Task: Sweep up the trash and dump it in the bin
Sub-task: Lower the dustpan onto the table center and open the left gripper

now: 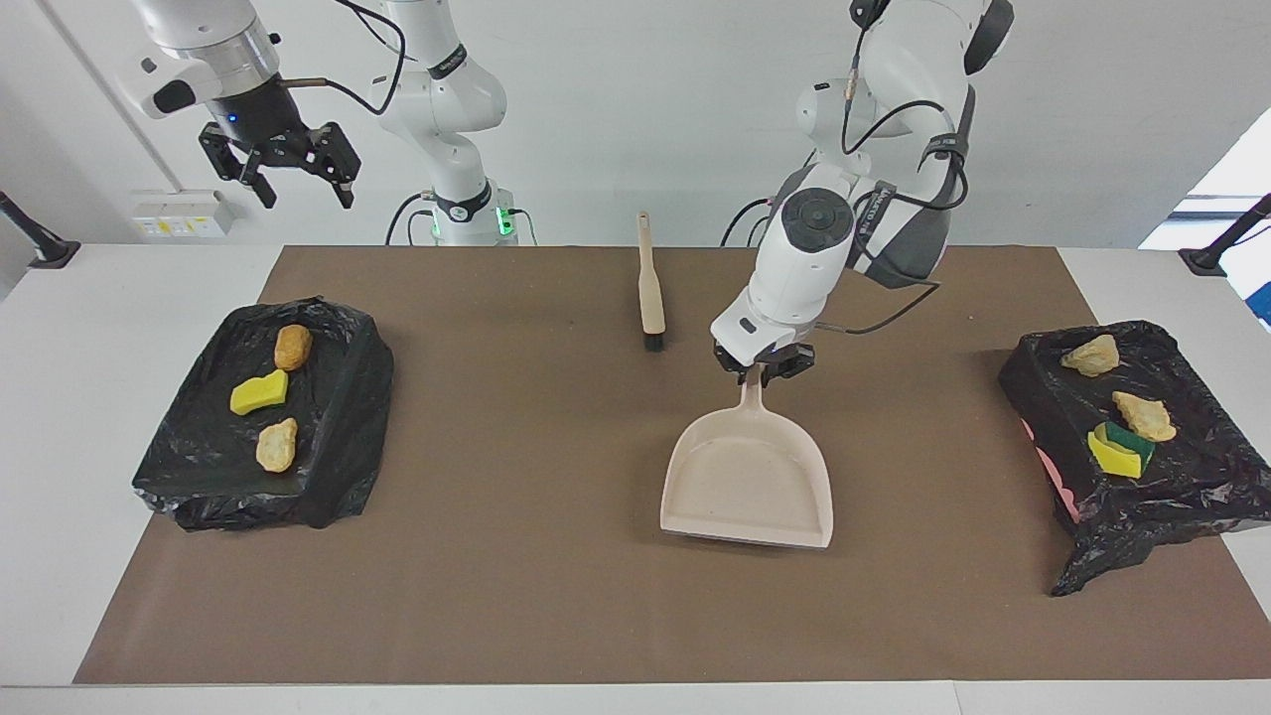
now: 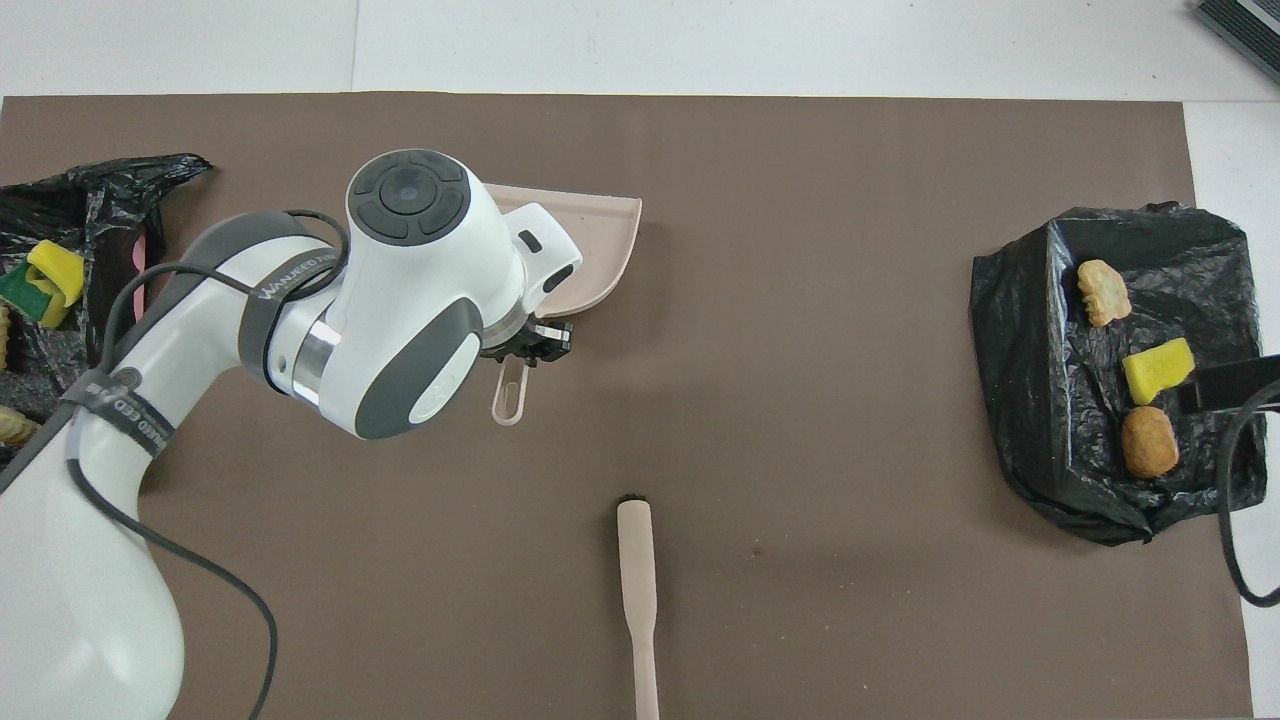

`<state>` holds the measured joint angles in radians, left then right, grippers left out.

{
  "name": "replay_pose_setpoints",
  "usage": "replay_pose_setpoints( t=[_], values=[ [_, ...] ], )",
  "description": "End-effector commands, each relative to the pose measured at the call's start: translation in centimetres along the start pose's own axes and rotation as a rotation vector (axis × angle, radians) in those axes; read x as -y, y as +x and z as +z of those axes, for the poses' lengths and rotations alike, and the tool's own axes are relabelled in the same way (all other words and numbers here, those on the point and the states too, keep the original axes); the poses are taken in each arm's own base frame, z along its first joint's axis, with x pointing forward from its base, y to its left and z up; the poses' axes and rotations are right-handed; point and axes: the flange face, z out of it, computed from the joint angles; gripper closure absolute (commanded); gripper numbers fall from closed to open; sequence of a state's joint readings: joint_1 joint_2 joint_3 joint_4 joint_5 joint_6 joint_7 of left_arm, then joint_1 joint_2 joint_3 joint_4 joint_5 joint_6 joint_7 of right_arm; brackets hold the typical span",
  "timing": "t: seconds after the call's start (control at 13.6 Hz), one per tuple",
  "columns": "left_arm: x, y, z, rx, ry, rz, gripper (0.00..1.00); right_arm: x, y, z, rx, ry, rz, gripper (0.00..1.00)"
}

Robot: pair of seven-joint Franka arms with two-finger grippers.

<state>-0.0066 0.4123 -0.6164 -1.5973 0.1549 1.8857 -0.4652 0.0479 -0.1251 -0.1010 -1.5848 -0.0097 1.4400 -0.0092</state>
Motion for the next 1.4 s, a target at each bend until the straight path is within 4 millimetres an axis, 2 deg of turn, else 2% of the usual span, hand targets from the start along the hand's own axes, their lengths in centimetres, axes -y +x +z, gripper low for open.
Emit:
replay_pose_setpoints(
  t=[0.0,0.15,0.29,0.44,0.52,0.88,1.03,1.18,1.25,1.33],
  values=[
    [-2.5,0.5,0.1,-0.015,-0.036,-0.008,1.0,-0.4,-0.6,0.4,-0.036,-0.019,-0.026,0.0],
    [-3.9,1.1,1.0,-0.016,-0.04,-0.04,1.0,-0.4,-0.6,0.5,-0.033,-0.023,-0.022,0.0],
    [-5.3,0.9,1.1,-0.032,-0.046,-0.048,1.0,-0.7,-0.7,0.5,-0.027,-0.028,-0.016,0.0],
    [-7.7,1.4,2.8,-0.029,-0.061,-0.067,1.0,-0.7,-0.6,0.5,-0.033,-0.028,-0.011,0.0],
    [-8.1,2.0,3.8,-0.032,-0.039,-0.062,1.0,-0.7,-0.6,0.5,-0.033,-0.028,-0.011,0.0],
    [-8.9,1.4,4.4,-0.049,0.01,-0.03,1.0,-1.2,-0.7,0.5,-0.03,-0.026,-0.001,0.0],
    [-8.8,0.8,5.2,-0.028,0.033,-0.024,0.87,-1.2,-0.6,0.5,-0.031,-0.026,0.002,0.0],
    [-8.5,0.4,5.4,-0.002,0.062,-0.03,0.57,-1.1,-0.7,0.4,-0.033,-0.025,-0.001,0.0],
    [-8.1,0.6,5.4,-0.002,0.064,-0.035,0.53,-1.1,-0.6,0.5,-0.03,-0.025,-0.002,0.0],
    [-8.2,0.4,4.9,-0.004,0.07,-0.032,0.41,-1.1,-0.7,0.5,-0.028,-0.025,-0.005,0.0]
  ],
)
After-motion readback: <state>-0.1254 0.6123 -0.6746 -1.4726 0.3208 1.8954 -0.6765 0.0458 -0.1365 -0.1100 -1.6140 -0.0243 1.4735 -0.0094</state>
